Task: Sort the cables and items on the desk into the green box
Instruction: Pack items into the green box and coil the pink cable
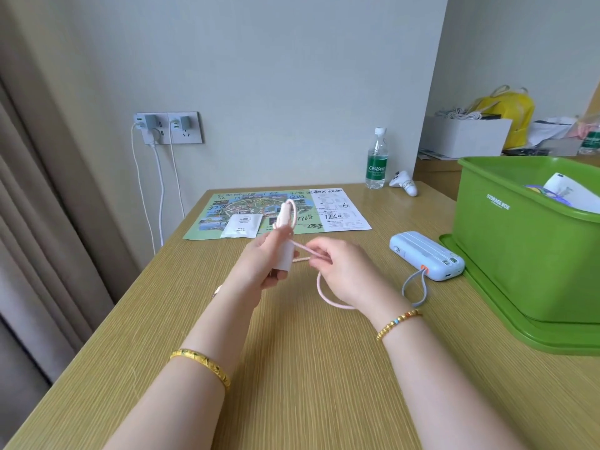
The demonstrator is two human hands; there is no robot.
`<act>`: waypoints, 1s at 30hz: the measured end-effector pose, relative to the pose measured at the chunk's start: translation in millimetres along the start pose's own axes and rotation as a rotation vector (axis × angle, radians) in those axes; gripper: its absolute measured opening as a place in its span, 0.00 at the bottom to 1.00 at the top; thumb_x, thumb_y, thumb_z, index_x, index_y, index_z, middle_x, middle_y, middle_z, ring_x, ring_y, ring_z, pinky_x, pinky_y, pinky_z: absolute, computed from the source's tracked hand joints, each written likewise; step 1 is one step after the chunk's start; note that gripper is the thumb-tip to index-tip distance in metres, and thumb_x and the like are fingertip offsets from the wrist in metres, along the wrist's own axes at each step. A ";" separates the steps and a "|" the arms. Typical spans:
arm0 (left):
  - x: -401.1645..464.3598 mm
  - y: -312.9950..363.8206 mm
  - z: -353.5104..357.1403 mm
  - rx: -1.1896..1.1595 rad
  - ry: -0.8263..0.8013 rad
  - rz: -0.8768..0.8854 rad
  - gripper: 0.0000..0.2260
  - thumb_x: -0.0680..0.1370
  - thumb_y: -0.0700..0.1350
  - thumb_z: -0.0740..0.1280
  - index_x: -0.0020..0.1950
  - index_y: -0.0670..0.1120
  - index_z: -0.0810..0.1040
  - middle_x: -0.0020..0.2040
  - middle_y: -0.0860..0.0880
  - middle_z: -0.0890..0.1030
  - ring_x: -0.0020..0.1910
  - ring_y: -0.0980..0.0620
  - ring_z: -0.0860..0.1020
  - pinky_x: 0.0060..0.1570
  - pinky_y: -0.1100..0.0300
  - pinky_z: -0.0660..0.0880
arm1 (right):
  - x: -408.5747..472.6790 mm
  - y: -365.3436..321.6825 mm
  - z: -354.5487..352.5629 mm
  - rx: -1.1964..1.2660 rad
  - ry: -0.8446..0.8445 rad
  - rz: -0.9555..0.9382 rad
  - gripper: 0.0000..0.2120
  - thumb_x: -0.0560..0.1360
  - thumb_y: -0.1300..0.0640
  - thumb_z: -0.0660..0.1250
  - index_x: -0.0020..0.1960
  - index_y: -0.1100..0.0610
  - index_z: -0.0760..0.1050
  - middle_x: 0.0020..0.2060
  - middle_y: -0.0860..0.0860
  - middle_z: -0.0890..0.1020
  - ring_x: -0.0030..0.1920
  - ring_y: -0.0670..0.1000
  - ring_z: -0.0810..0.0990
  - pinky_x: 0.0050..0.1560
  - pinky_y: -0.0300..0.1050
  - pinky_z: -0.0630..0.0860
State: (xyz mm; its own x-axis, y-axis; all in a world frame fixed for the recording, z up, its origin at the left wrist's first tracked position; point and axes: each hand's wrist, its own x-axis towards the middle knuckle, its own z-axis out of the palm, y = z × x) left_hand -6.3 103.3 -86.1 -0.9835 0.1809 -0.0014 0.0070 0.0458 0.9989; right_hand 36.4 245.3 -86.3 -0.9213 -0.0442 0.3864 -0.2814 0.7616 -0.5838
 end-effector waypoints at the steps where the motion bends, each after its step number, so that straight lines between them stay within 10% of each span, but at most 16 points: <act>1: 2.0 1.2 -0.7 -0.046 0.025 0.015 0.13 0.76 0.57 0.62 0.40 0.49 0.75 0.31 0.50 0.76 0.19 0.55 0.67 0.21 0.69 0.57 | 0.1 4.9 1.0 -0.061 0.009 0.018 0.08 0.76 0.58 0.64 0.54 0.51 0.76 0.48 0.48 0.80 0.52 0.52 0.76 0.53 0.45 0.70; 5: 8.3 13.1 -14.7 -0.339 0.104 0.021 0.12 0.75 0.55 0.60 0.40 0.48 0.73 0.25 0.53 0.76 0.16 0.57 0.63 0.17 0.73 0.57 | -1.8 26.3 -5.7 -0.265 0.029 0.250 0.07 0.76 0.57 0.61 0.45 0.49 0.76 0.47 0.48 0.81 0.51 0.54 0.76 0.46 0.48 0.74; 9: 10.1 16.1 -24.7 -0.277 0.082 0.024 0.11 0.75 0.54 0.61 0.40 0.47 0.73 0.27 0.50 0.76 0.16 0.56 0.62 0.17 0.73 0.55 | 4.4 19.3 -7.4 0.146 0.054 0.266 0.06 0.78 0.52 0.59 0.50 0.48 0.74 0.46 0.42 0.79 0.44 0.43 0.77 0.43 0.43 0.75; 13: 6.0 10.8 -14.6 -0.174 -0.015 0.029 0.12 0.76 0.57 0.60 0.39 0.52 0.77 0.30 0.50 0.79 0.18 0.56 0.66 0.18 0.71 0.58 | 2.7 5.4 -1.9 0.532 -0.112 0.238 0.12 0.78 0.44 0.57 0.58 0.47 0.71 0.56 0.45 0.77 0.59 0.45 0.75 0.59 0.46 0.73; 20: -0.8 3.4 -1.7 -0.074 -0.229 0.019 0.14 0.79 0.56 0.57 0.44 0.48 0.75 0.34 0.49 0.81 0.20 0.54 0.68 0.20 0.71 0.59 | 5.2 6.4 -4.5 1.064 0.018 0.212 0.20 0.80 0.62 0.55 0.67 0.44 0.61 0.54 0.48 0.79 0.58 0.47 0.76 0.60 0.49 0.68; 30: 2.8 2.7 -5.4 0.048 0.033 -0.021 0.13 0.77 0.57 0.59 0.46 0.50 0.76 0.30 0.51 0.80 0.18 0.55 0.69 0.19 0.69 0.61 | 0.4 0.4 -17.4 1.178 -0.144 0.091 0.11 0.76 0.70 0.58 0.45 0.58 0.75 0.48 0.54 0.81 0.50 0.50 0.81 0.52 0.46 0.76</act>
State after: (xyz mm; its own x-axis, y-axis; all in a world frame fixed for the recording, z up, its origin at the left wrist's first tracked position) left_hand -10.1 98.6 -83.2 -0.9889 0.1470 -0.0196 -0.0055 0.0959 0.9954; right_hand 40.6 256.8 -74.0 -0.9512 -0.1502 0.2694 -0.2171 -0.2943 -0.9307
